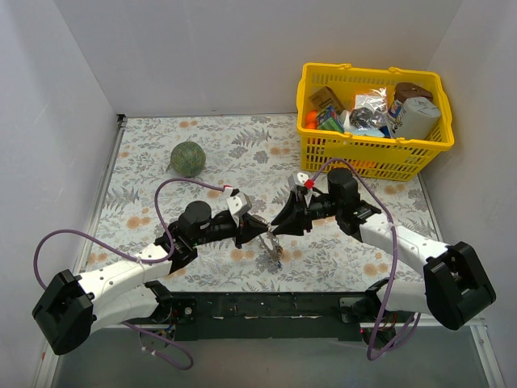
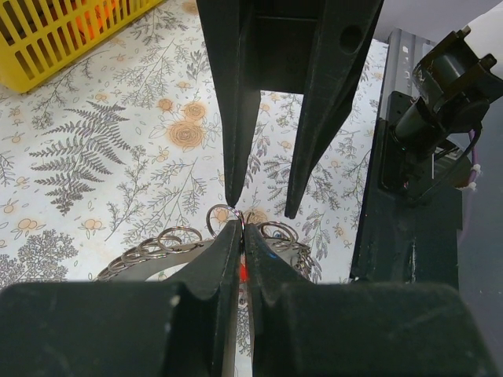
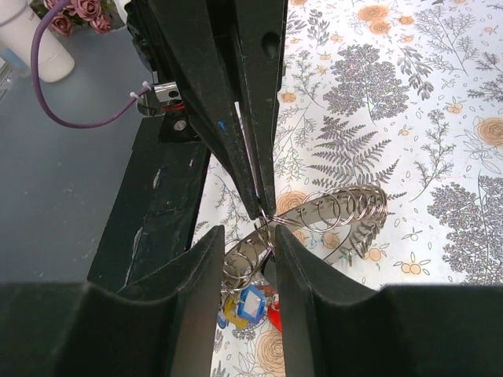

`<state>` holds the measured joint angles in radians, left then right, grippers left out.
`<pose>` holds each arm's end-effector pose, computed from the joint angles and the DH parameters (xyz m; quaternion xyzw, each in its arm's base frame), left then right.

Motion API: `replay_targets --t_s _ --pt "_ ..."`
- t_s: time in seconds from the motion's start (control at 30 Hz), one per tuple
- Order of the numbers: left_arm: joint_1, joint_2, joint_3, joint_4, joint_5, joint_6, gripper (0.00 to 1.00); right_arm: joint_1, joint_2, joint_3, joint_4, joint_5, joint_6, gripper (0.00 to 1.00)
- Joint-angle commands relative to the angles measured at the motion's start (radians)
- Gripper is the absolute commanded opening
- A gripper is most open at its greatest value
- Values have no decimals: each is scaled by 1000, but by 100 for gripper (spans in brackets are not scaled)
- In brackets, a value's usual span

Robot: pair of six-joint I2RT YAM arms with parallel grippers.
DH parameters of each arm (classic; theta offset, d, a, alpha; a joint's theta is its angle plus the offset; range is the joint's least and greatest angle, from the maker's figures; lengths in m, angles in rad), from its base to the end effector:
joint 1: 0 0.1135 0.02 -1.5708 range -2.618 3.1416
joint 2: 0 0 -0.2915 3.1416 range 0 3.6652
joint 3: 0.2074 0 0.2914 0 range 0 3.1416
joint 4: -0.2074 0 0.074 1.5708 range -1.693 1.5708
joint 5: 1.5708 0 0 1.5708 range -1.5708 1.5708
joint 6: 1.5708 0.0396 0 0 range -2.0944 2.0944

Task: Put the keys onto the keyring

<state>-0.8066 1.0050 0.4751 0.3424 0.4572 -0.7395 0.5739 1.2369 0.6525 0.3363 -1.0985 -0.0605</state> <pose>0.1588 -0.1909 0.2468 0.1696 0.7449 -0.5587 0.3228 0.2199 0.1841 0.2590 -0.5146 0.5395 0.5315 0.4021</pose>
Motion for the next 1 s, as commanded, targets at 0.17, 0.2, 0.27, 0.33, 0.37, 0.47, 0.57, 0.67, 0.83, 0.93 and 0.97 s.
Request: replay_targets --t_s 0.17,0.2,0.27,0.33,0.37,0.47,0.57,0.67,0.83,0.93,0.97 --pt "-3 -17 53 17 23 5 0 20 32 18 96 -3 44 37" --pt "-3 -19 53 17 23 3 0 21 35 21 98 -1 45 36" --pt "-3 -22 54 20 21 3 0 29 44 27 99 -4 47 34" --pt "-3 -23 54 18 21 3 0 33 52 30 101 -6 48 32" --pt "-3 -25 54 18 20 3 0 38 53 32 101 -6 50 31" --pt "-3 -29 54 20 20 2 0 43 58 30 102 -6 53 27" --pt "-3 -36 53 23 20 0 0 44 58 26 115 -4 53 22" --pt "-3 -39 48 29 21 -3 0 49 56 22 133 -4 82 17" --pt "-3 -52 40 43 26 -9 0 58 65 24 138 -1 88 19" --pt "-3 -68 36 43 24 -9 0 57 67 21 127 9 80 26" --pt "-3 -77 33 38 24 -6 0 57 62 19 118 14 71 28"
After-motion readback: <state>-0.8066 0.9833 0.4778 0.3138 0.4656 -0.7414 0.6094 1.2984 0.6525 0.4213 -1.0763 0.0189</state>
